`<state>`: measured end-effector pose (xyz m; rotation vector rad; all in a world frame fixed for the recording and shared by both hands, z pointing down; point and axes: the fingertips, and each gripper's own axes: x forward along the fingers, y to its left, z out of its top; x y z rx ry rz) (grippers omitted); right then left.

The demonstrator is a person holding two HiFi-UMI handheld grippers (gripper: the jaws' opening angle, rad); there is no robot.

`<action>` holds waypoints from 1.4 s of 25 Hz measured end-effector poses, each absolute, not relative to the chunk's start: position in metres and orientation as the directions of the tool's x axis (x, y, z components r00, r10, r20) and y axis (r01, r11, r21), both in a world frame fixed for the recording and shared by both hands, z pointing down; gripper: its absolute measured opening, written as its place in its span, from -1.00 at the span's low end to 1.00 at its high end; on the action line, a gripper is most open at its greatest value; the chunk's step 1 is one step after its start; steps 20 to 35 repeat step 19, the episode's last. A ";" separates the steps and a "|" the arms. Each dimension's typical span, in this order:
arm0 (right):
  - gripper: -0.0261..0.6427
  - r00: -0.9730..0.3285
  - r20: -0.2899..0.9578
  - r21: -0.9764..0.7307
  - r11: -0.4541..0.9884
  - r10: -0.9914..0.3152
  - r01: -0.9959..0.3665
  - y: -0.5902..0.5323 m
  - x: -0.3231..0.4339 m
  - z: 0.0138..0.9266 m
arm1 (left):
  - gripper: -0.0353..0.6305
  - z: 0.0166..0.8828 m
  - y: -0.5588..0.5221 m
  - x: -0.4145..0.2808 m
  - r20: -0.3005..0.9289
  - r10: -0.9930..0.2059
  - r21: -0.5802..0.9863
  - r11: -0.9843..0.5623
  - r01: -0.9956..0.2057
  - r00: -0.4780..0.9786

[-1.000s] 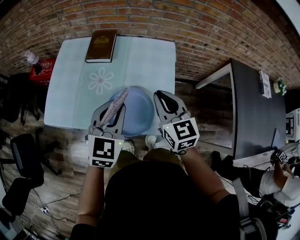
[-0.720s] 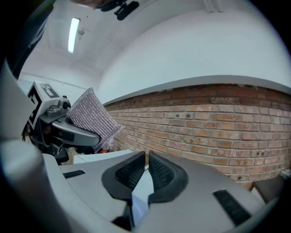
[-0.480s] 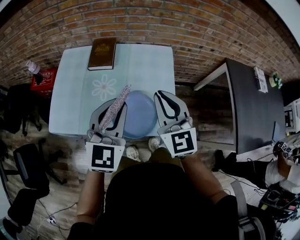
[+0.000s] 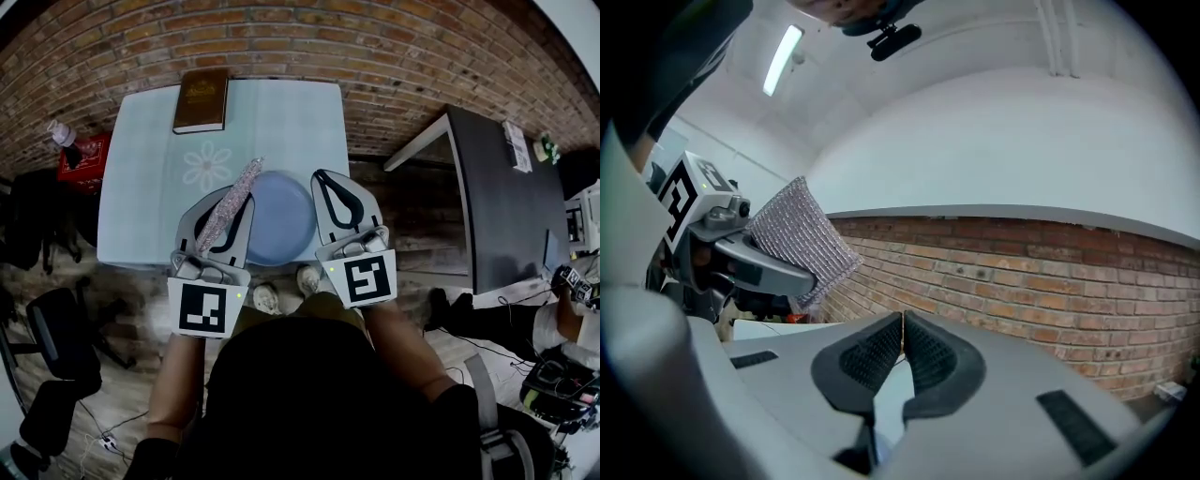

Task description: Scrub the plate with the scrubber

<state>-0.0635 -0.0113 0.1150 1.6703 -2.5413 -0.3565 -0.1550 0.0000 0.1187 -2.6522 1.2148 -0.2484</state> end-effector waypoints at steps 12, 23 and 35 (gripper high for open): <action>-0.80 -0.415 -0.051 0.245 0.391 -0.909 -0.887 -0.001 -0.075 0.115 | -0.66 0.113 0.004 -0.171 0.048 -0.781 -0.263 -0.611 -0.747 0.622; -0.80 -0.421 -0.041 0.253 0.398 -0.906 -0.882 0.004 -0.085 0.121 | -0.66 0.116 0.007 -0.178 0.053 -0.784 -0.271 -0.608 -0.746 0.619; -0.80 -0.421 -0.041 0.253 0.398 -0.906 -0.882 0.004 -0.085 0.121 | -0.66 0.116 0.007 -0.178 0.053 -0.784 -0.271 -0.608 -0.746 0.619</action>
